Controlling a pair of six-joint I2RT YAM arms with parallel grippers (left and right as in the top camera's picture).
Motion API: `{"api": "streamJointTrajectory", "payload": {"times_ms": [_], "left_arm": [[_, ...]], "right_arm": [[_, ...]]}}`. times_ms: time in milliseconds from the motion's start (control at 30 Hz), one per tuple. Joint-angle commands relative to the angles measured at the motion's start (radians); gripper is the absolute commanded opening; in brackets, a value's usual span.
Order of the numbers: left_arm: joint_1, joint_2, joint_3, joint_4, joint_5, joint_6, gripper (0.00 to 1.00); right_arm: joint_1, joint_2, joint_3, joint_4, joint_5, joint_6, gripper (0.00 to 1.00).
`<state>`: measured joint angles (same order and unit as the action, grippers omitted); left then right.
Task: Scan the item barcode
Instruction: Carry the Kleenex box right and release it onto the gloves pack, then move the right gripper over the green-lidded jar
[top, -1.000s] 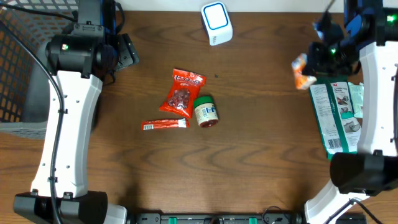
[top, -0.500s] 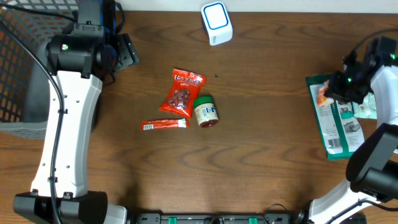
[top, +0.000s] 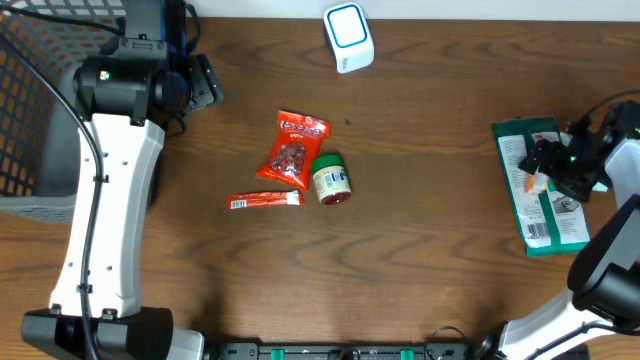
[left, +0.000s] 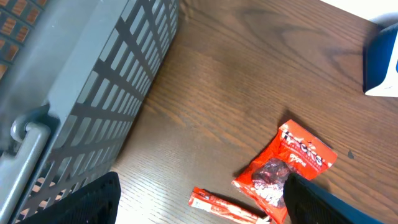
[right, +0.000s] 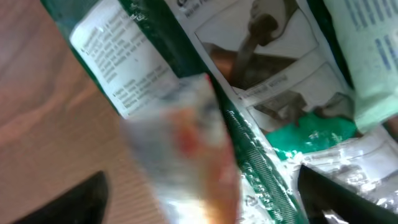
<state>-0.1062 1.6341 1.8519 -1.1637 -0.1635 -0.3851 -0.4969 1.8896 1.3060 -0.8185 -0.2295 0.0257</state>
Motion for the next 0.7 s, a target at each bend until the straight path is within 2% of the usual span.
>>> {"api": "streamJointTrajectory", "payload": {"times_ms": [0, 167, 333, 500, 667], "left_arm": [[0.003, -0.02, 0.006, -0.003, -0.009, 0.006, 0.84], [0.003, -0.02, 0.006, -0.003, -0.009, 0.006, 0.84], [0.003, -0.02, 0.006, -0.003, -0.009, 0.006, 0.84], [0.003, -0.02, 0.006, -0.003, -0.009, 0.006, 0.84], [0.003, -0.02, 0.006, -0.003, -0.009, 0.006, 0.84]], "right_arm": [[-0.018, -0.01, 0.017, -0.035, 0.043, 0.003, 0.99], [-0.01, -0.055, 0.075, -0.121, 0.003, 0.003, 0.99], [0.021, -0.109, 0.082, -0.13, -0.065, -0.018, 0.99], [0.067, -0.11, 0.081, -0.104, -0.341, -0.04, 0.99], [0.14, -0.11, 0.08, -0.11, -0.308, -0.058, 0.79]]}}
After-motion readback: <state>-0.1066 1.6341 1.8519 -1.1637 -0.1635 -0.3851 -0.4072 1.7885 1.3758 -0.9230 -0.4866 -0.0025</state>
